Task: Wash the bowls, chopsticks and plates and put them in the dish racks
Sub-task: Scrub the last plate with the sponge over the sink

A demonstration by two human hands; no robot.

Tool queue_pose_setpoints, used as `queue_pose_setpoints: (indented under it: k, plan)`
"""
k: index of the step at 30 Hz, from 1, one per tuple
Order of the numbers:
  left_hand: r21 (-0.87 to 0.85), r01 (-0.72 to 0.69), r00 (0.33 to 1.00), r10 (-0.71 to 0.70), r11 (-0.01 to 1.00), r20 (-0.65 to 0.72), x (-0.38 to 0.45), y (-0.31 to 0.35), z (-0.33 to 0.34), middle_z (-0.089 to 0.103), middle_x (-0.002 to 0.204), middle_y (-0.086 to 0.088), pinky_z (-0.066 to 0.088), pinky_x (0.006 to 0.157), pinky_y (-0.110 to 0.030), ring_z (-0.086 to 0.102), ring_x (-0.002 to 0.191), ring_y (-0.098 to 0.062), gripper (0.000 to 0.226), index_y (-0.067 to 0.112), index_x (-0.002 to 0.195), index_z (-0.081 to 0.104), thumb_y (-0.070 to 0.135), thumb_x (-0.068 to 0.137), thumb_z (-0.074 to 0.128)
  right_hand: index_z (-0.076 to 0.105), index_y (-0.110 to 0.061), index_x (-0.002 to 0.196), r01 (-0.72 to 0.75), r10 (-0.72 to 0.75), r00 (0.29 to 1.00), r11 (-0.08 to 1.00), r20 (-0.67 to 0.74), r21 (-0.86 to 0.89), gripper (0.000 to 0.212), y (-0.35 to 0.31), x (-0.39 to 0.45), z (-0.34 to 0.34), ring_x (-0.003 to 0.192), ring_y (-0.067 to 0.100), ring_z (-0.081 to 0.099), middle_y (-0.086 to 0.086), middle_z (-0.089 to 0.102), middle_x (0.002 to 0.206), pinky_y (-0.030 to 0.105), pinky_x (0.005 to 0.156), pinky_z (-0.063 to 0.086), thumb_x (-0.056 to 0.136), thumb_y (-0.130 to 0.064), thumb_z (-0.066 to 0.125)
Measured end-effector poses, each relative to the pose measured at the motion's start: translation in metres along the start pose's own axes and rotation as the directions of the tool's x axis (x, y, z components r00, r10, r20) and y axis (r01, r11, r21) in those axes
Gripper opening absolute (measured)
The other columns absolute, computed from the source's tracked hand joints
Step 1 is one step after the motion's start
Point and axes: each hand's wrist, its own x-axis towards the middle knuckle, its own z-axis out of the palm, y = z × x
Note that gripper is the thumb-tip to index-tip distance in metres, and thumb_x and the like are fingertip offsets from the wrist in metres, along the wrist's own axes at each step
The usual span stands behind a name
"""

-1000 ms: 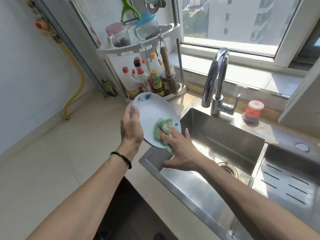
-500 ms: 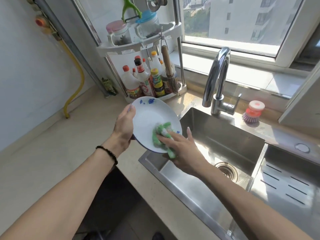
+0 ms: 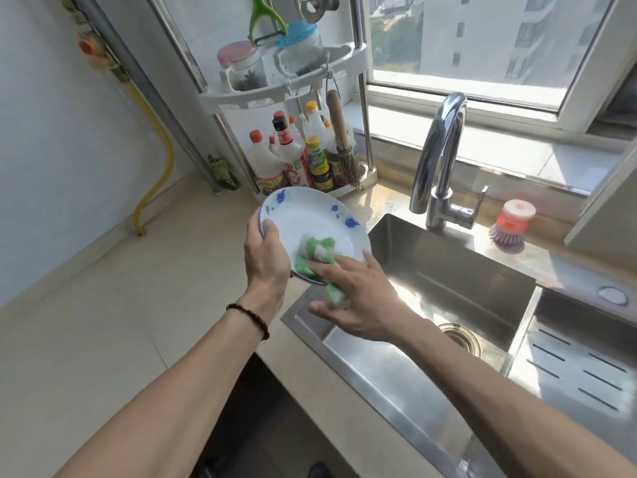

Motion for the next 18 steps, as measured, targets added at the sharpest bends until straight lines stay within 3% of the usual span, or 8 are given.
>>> queue_pose_setpoints:
  k: [1,3,6,9,11,13,15,18]
  plan:
    - [0.024,-0.035,0.999,0.035,0.999,0.004,0.000,0.001,0.000,0.059,0.125,0.002,0.054,0.097,-0.038,0.060,0.114,-0.020,0.038,0.025,0.144,0.047,0.025,0.108,0.032,0.042,-0.034,0.150,-0.054,0.054,0.996,0.999,0.074,-0.006,0.075,0.006,-0.002,-0.003,0.145,0.017,0.034,0.000,0.042,0.156,0.055,0.122,-0.003,0.086,-0.073,0.047]
    - [0.067,-0.075,0.996,0.077,0.995,-0.040,-0.002,0.000,0.002,0.059,0.123,0.003,0.052,0.095,-0.033,0.059,0.114,-0.019,0.039,0.026,0.144,0.048,0.025,0.108,0.033,0.037,-0.033,0.153,-0.121,0.114,0.987,0.991,0.112,0.054,0.092,-0.001,-0.005,-0.005,0.150,0.017,0.025,0.000,0.031,0.162,0.057,0.122,-0.010,0.077,-0.085,0.035]
    - [0.067,-0.055,0.998,0.058,0.996,-0.037,0.005,-0.004,0.001,0.062,0.124,0.001,0.051,0.094,-0.032,0.059,0.116,-0.020,0.037,0.025,0.138,0.053,0.026,0.106,0.035,0.036,-0.039,0.153,-0.107,0.064,0.979,0.969,0.193,0.221,0.083,-0.016,-0.008,-0.001,0.151,0.012,0.016,-0.006,0.022,0.165,0.053,0.122,-0.014,0.081,-0.081,0.033]
    - [0.115,-0.122,0.991,0.114,0.986,0.075,0.005,-0.006,-0.004,0.063,0.126,0.002,0.053,0.098,-0.041,0.061,0.117,-0.021,0.041,0.032,0.134,0.054,0.036,0.099,0.033,0.026,-0.040,0.156,-0.165,0.133,0.963,0.979,0.235,0.123,0.081,0.005,-0.008,-0.004,0.154,0.013,0.010,-0.006,0.012,0.167,0.055,0.118,-0.022,0.086,-0.080,0.021]
    - [0.129,-0.138,0.990,0.136,0.982,0.029,0.002,-0.004,0.000,0.062,0.130,-0.001,0.053,0.100,-0.042,0.060,0.117,-0.020,0.040,0.027,0.139,0.052,0.031,0.104,0.033,0.024,-0.036,0.157,-0.220,0.194,0.954,0.971,0.230,0.098,0.088,0.003,-0.005,-0.006,0.154,0.017,0.009,-0.003,0.010,0.168,0.056,0.118,-0.020,0.083,-0.083,0.016]
    - [0.154,-0.115,0.990,0.126,0.981,-0.060,0.001,0.000,0.005,0.061,0.133,-0.002,0.051,0.100,-0.037,0.058,0.116,-0.018,0.038,0.025,0.142,0.051,0.026,0.107,0.034,0.026,-0.039,0.156,-0.173,0.119,0.964,0.960,0.238,0.220,0.089,-0.015,-0.004,-0.004,0.152,0.013,0.009,-0.004,0.013,0.167,0.049,0.119,-0.020,0.079,-0.084,0.016]
    - [0.153,-0.116,0.990,0.127,0.981,-0.064,0.003,0.002,0.004,0.061,0.133,-0.002,0.050,0.101,-0.039,0.057,0.117,-0.018,0.038,0.025,0.142,0.050,0.025,0.108,0.033,0.028,-0.043,0.154,-0.122,0.047,0.971,0.940,0.234,0.318,0.076,-0.021,-0.005,-0.004,0.151,0.008,0.008,-0.009,0.013,0.167,0.047,0.117,-0.022,0.087,-0.077,0.019]
    - [0.155,-0.131,0.990,0.136,0.979,-0.023,0.003,0.002,0.000,0.061,0.131,-0.001,0.053,0.099,-0.043,0.059,0.116,-0.021,0.038,0.026,0.142,0.050,0.027,0.108,0.033,0.031,-0.040,0.153,-0.178,0.126,0.964,0.959,0.235,0.219,0.066,-0.002,-0.001,-0.009,0.153,0.015,0.009,-0.007,0.014,0.167,0.054,0.116,-0.025,0.098,-0.066,0.006]
